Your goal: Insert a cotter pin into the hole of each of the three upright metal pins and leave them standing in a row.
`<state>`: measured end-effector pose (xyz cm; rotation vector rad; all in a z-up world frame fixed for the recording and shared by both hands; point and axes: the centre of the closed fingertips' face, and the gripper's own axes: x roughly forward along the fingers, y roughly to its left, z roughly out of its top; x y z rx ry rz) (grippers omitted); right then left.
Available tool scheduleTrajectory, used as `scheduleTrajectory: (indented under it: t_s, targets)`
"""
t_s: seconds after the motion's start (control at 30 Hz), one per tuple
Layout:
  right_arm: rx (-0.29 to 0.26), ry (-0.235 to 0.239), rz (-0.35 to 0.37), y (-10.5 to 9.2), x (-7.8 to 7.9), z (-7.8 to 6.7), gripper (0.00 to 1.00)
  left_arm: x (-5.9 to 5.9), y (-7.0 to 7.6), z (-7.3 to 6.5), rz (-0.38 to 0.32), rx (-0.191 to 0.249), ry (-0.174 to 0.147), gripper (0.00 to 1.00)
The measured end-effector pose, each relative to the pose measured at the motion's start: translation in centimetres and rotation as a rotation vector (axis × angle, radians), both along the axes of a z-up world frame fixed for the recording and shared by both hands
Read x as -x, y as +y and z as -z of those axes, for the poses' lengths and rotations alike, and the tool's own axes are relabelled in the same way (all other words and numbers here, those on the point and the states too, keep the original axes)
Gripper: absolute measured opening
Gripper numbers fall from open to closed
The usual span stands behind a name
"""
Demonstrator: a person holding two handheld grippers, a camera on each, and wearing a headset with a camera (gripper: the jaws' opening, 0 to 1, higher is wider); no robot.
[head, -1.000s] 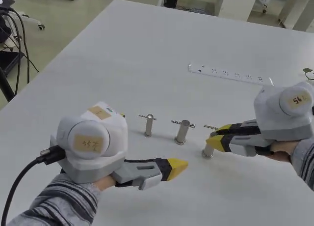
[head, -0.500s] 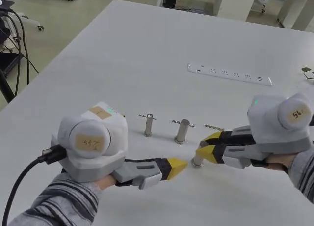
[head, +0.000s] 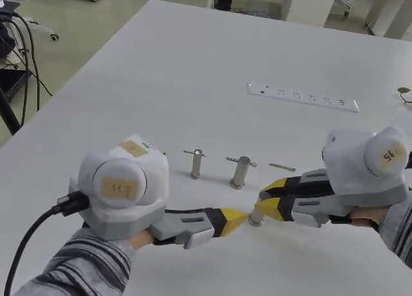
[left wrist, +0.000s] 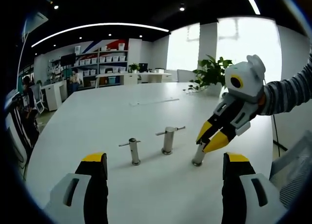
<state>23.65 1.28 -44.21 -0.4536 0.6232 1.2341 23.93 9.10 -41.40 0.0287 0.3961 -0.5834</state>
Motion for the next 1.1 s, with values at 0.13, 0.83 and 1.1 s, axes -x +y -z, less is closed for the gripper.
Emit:
scheduleTrajectory:
  t_s: [0.13, 0.83, 1.1]
  targets:
    - [0.001, -0.018, -0.017, -0.1, -0.1, 0.0, 0.08, 0.0, -0.1, 0.1, 0.005, -0.002, 0.003, 0.98]
    - [0.033, -0.009, -0.025, -3.5, -1.9, -1.8, 0.23, 0.1, -0.3, 0.1, 0.007, 0.002, 0.002, 0.99]
    - [0.13, -0.003, 0.041, -5.6, -5.8, -0.4, 0.22, 0.2, -0.4, 0.3, 0.007, 0.002, 0.0, 0.99]
